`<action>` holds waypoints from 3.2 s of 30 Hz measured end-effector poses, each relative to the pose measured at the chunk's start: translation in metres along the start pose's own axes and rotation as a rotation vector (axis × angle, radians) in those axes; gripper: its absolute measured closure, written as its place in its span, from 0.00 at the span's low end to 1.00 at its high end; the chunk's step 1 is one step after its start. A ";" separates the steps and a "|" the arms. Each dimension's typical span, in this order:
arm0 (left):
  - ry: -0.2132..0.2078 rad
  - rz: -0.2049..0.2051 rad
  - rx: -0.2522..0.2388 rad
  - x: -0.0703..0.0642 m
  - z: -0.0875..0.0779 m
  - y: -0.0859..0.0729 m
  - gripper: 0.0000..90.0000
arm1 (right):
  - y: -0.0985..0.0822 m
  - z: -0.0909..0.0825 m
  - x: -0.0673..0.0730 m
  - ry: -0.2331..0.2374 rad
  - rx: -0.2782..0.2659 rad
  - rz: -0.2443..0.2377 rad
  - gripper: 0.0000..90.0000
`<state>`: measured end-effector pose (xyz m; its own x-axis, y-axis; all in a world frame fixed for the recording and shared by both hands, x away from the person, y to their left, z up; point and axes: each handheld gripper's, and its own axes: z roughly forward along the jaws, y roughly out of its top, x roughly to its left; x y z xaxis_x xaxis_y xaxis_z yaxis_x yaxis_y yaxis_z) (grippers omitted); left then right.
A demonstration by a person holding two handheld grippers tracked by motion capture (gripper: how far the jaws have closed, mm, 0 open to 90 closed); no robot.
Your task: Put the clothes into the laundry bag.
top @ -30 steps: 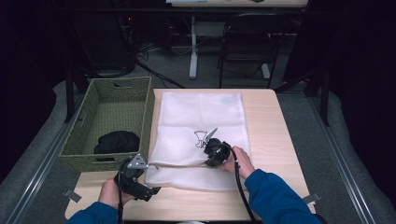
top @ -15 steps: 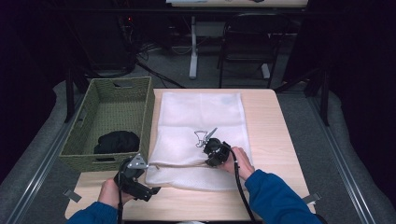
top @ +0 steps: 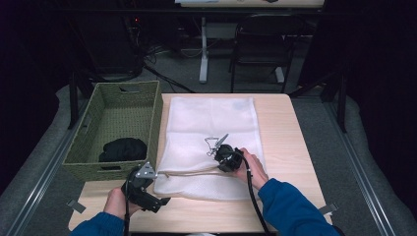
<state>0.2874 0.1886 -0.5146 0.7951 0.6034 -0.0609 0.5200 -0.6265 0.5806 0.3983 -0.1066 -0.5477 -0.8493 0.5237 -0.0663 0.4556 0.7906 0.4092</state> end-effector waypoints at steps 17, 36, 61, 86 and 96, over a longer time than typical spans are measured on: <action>0.004 0.015 -0.006 0.001 -0.002 0.001 0.00 | 0.006 -0.035 -0.007 -0.060 -0.138 -0.004 0.96; -0.039 0.044 -0.045 0.003 -0.018 0.008 0.01 | 0.011 -0.066 -0.008 -0.078 -0.261 -0.019 0.97; 0.100 0.162 0.059 0.056 -0.087 0.039 0.00 | 0.006 -0.062 -0.011 -0.063 -0.261 -0.029 0.97; 0.138 0.257 0.323 0.133 -0.067 0.064 0.02 | 0.006 -0.060 -0.010 -0.068 -0.257 -0.039 0.97; 0.123 0.292 0.412 0.156 -0.052 0.067 0.00 | 0.006 -0.059 -0.009 -0.067 -0.252 -0.036 0.97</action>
<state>0.4300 0.2661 -0.4427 0.8957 0.4126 0.1661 0.3815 -0.9047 0.1897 0.3924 -0.1254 -0.4908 -0.8406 0.5229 -0.1415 0.3374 0.7097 0.6184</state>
